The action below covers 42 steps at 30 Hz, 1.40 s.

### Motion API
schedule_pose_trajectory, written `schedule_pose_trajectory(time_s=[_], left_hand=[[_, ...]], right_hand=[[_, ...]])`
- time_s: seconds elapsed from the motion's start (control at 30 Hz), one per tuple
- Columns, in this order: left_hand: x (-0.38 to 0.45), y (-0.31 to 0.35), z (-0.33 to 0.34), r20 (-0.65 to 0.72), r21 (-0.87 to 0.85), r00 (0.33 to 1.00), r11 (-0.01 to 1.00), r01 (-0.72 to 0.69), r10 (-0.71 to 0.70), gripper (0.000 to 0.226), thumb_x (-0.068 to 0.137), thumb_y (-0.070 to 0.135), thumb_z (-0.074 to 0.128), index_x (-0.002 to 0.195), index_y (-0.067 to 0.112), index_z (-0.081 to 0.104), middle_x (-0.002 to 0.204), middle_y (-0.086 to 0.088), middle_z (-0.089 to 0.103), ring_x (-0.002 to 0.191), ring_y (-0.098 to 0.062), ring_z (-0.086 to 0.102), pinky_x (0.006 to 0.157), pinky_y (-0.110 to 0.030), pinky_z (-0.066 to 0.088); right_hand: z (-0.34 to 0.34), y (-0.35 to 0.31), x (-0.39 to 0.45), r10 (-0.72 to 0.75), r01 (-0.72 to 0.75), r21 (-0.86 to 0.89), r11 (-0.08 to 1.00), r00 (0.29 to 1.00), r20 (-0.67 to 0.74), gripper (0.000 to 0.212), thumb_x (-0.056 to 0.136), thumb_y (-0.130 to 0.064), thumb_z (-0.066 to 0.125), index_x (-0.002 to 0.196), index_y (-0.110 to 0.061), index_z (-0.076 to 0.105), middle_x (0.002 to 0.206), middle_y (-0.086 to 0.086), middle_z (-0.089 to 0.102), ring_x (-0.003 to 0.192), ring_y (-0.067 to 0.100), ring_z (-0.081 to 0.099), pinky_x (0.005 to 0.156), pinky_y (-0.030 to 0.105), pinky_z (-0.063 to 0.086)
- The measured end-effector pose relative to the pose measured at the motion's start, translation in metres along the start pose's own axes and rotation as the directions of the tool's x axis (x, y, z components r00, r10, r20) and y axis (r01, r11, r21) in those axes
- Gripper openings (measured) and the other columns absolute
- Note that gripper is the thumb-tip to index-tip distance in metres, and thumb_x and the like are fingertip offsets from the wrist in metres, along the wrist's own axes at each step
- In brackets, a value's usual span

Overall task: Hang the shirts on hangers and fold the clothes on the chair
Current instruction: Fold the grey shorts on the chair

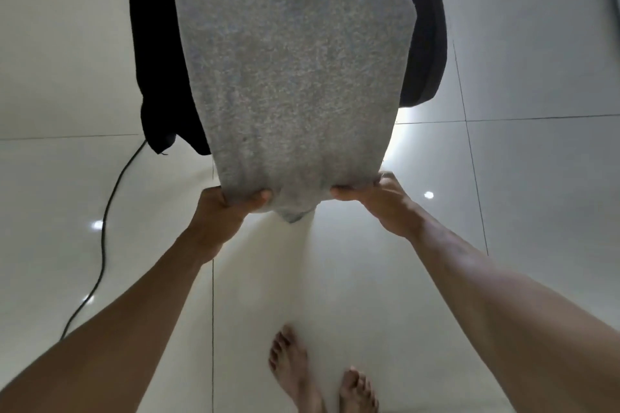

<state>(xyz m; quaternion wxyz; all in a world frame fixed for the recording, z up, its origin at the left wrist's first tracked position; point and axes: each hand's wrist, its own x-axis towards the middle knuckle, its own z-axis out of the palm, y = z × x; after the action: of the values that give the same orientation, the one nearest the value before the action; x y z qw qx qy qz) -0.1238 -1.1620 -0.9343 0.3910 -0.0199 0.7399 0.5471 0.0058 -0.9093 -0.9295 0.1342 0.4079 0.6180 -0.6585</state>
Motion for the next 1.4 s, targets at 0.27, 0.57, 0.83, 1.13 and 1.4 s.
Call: schedule_pose_trajectory(time_s=[0.27, 0.57, 0.83, 1.13, 1.4], left_hand=[[-0.126, -0.016, 0.005, 0.010, -0.031, 0.991, 0.991, 0.133, -0.133, 0.060, 0.058, 0.045, 0.087, 0.098, 0.000, 0.076, 0.097, -0.012, 0.077, 0.095, -0.025, 0.073, 0.082, -0.031, 0.059], [-0.261, 0.002, 0.032, 0.062, -0.249, 0.968, 0.936, 0.250, -0.242, 0.088, 0.040, 0.044, 0.097, 0.108, -0.005, 0.071, 0.107, -0.014, 0.075, 0.099, -0.030, 0.073, 0.081, -0.039, 0.061], [-0.332, 0.006, 0.047, 0.040, -0.109, 0.918, 0.912, 0.396, -0.394, 0.041, 0.075, 0.016, 0.082, 0.110, 0.001, 0.067, 0.103, -0.014, 0.075, 0.094, -0.032, 0.072, 0.081, -0.047, 0.060], [-0.396, 0.005, 0.060, 0.052, -0.151, 0.903, 0.890, 0.430, -0.427, 0.026, 0.087, 0.002, 0.057, 0.113, 0.000, 0.061, 0.103, -0.018, 0.066, 0.086, -0.026, 0.065, 0.058, -0.032, 0.054], [-0.406, 0.014, 0.066, 0.038, -0.283, 0.915, 0.874, 0.395, -0.402, 0.028, 0.091, 0.000, 0.054, 0.118, 0.006, 0.057, 0.118, -0.019, 0.063, 0.106, -0.035, 0.063, 0.076, -0.050, 0.059]], right_hand=[[0.012, 0.025, -0.104, 0.072, -0.066, -0.034, 0.997, 0.973, 0.220, 0.034, 0.059, -0.012, 0.093, 0.091, -0.018, 0.081, 0.100, -0.002, 0.078, 0.098, 0.016, 0.073, 0.089, 0.032, 0.057], [0.011, 0.051, -0.230, 0.148, -0.137, -0.060, 0.989, 0.945, 0.290, 0.063, 0.048, -0.038, 0.098, 0.100, -0.009, 0.080, 0.105, 0.006, 0.077, 0.101, 0.024, 0.073, 0.095, 0.047, 0.057], [0.020, 0.066, -0.319, 0.177, -0.187, 0.018, 0.982, 0.953, 0.248, 0.064, 0.060, -0.036, 0.094, 0.109, -0.001, 0.073, 0.105, 0.012, 0.077, 0.099, 0.030, 0.073, 0.091, 0.054, 0.057], [0.043, 0.073, -0.386, 0.194, -0.207, 0.094, 0.974, 0.972, 0.131, 0.042, 0.089, -0.009, 0.071, 0.127, -0.013, 0.053, 0.107, 0.014, 0.073, 0.094, 0.029, 0.073, 0.083, 0.056, 0.059], [0.063, 0.071, -0.401, 0.244, -0.238, 0.059, 0.969, 0.961, -0.129, 0.044, 0.064, -0.043, 0.078, 0.100, -0.021, 0.066, 0.099, 0.011, 0.073, 0.087, 0.028, 0.073, 0.072, 0.051, 0.062]])
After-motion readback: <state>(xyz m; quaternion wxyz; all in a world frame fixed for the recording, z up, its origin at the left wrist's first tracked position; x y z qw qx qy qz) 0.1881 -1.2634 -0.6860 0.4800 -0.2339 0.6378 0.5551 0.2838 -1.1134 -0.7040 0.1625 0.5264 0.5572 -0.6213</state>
